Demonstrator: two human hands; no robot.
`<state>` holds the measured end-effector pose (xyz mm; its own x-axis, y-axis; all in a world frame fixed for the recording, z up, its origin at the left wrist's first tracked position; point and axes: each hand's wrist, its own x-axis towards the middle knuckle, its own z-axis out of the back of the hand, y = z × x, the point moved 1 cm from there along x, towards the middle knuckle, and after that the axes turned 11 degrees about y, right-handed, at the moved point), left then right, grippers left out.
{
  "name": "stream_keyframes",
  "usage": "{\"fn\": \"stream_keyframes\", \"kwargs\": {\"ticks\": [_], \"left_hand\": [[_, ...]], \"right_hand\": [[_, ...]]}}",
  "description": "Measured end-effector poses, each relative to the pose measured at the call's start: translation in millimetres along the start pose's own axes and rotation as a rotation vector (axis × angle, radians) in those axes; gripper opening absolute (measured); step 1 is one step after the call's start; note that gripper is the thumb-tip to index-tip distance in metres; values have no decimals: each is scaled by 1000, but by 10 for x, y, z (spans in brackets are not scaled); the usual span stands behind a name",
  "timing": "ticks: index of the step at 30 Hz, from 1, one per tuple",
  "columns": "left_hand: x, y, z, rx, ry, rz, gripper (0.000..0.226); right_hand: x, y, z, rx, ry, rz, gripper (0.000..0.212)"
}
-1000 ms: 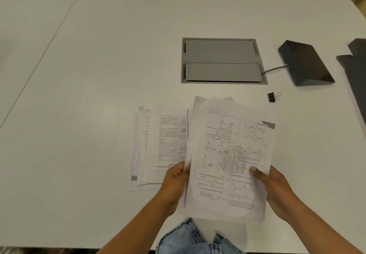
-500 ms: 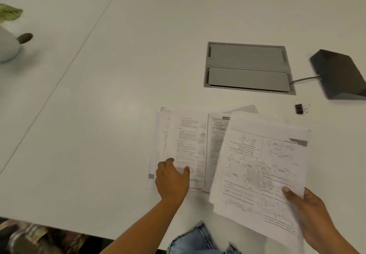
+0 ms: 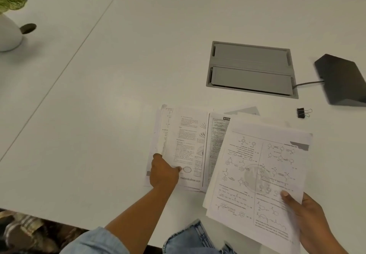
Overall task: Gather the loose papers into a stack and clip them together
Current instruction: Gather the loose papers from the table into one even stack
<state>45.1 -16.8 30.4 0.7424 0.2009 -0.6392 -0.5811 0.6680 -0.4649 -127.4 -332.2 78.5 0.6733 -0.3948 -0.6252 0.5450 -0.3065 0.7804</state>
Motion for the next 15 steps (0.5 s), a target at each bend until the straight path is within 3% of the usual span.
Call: {"fn": "stream_keyframes", "kwargs": {"ticks": [3, 6, 10, 13, 15], "left_hand": [[49, 1, -24, -100, 46, -52, 41], [119, -19, -37, -283, 139, -69, 29], [187, -59, 8, -254, 205, -83, 32], [231, -134, 32, -301, 446, 4, 52], [270, -210, 41, -355, 537, 24, 52]], "right_hand": [[-9, 16, 5, 6, 12, 8, 17], [-10, 22, 20, 5, 16, 6, 17], [9, 2, 30, -8, 5, 5, 15], [14, 9, 30, -24, 10, 10, 16], [10, 25, 21, -32, 26, 21, 15]]}}
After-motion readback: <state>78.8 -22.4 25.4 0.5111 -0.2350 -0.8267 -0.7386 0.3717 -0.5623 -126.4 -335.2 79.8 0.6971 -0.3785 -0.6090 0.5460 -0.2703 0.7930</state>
